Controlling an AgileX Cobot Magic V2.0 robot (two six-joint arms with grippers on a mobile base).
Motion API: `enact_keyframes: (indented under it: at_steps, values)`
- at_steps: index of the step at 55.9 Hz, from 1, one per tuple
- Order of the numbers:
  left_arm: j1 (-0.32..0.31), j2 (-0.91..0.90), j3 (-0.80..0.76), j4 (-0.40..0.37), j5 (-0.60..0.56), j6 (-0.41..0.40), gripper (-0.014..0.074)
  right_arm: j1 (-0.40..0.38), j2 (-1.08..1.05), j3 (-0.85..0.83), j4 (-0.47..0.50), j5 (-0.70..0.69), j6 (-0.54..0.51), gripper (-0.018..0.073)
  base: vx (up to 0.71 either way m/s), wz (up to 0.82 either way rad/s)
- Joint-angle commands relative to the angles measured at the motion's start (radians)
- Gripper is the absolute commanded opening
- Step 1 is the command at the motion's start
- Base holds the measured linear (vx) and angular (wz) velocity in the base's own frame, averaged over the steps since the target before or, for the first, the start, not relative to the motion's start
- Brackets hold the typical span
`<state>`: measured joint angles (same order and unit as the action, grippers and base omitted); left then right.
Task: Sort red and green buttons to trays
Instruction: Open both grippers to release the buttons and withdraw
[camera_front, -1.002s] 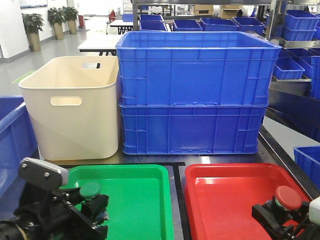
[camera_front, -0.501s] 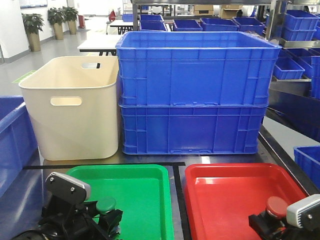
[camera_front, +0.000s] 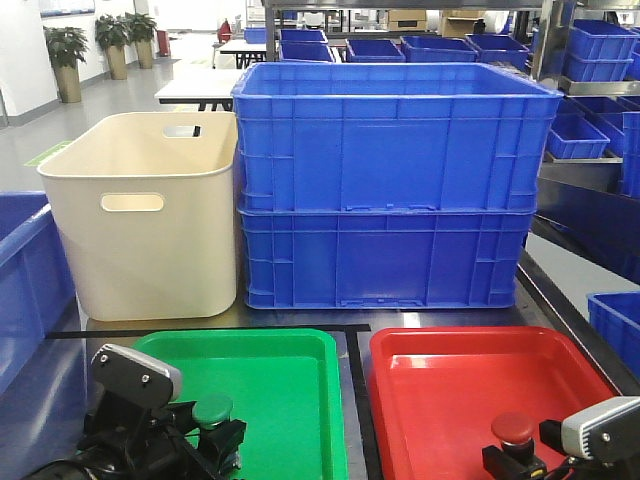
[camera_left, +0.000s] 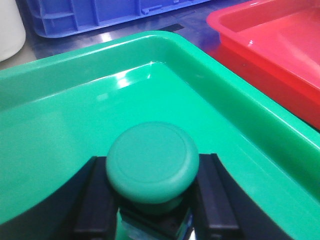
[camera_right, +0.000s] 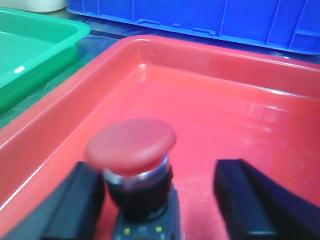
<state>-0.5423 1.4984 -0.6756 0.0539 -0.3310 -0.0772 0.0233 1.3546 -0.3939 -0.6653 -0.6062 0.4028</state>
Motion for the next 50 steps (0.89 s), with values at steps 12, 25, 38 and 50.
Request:
enact_keyframes:
  at_steps: [12, 25, 38, 50]
  values:
    - [-0.005, -0.033, -0.03, -0.006, -0.077, -0.038, 0.0561, -0.002, -0.02, -0.03, 0.019, -0.082, -0.01, 0.0594, 0.0, 0.0]
    - [-0.005, -0.06, -0.03, -0.004, -0.066, -0.034, 0.0561, -0.002, -0.02, -0.03, 0.019, -0.082, -0.009, 0.0594, 0.0, 0.0]
    - [-0.005, -0.109, -0.03, -0.004, -0.062, -0.034, 0.0561, -0.002, -0.02, -0.03, 0.018, -0.082, 0.005, 0.0594, 0.0, 0.0]
    - [-0.005, -0.173, -0.03, -0.004, -0.059, -0.034, 0.0561, -0.002, -0.025, -0.03, 0.018, -0.084, 0.004, 0.0594, 0.0, 0.0]
